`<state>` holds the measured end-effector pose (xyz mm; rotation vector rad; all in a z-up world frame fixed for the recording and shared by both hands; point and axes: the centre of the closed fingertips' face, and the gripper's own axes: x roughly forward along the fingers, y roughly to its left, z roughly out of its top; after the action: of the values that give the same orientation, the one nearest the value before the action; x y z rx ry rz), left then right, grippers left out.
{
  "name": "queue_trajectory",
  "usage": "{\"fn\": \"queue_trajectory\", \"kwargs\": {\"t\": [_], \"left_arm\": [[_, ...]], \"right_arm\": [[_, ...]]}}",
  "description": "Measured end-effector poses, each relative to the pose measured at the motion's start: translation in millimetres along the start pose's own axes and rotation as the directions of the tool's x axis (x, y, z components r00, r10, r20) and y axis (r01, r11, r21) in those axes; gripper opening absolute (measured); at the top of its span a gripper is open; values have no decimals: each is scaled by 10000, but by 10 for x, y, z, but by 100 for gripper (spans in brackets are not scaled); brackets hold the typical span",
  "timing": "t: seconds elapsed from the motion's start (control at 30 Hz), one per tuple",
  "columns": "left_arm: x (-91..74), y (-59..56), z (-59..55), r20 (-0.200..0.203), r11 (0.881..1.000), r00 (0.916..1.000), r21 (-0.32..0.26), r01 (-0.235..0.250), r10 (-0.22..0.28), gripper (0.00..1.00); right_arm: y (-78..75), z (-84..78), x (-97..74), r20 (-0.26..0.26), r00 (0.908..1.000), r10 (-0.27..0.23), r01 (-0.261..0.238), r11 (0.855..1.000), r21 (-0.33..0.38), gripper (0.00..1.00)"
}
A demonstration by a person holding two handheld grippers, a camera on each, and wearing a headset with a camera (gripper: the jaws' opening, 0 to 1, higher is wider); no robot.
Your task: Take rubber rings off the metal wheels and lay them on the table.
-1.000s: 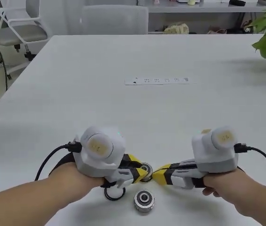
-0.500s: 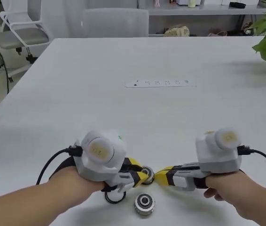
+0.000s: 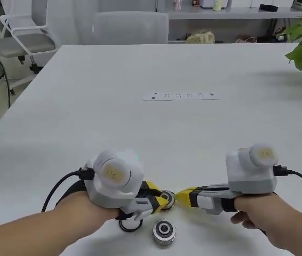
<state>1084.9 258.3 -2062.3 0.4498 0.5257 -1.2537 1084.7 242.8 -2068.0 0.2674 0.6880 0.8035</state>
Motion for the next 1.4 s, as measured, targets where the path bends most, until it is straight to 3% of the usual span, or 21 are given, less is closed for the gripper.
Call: {"fn": "queue_trajectory", "kwargs": {"t": [0.53, 1.4], "left_arm": [[10, 8, 8, -72, 10000, 10000, 52, -67, 67, 7], [2, -1, -6, -167, 9998, 9997, 88, -166, 168, 7]], "right_arm": [[18, 15, 1, -19, 9999, 100, -99, 9998, 186, 0], [120, 29, 34, -100, 9998, 170, -173, 9993, -332, 0]]}}
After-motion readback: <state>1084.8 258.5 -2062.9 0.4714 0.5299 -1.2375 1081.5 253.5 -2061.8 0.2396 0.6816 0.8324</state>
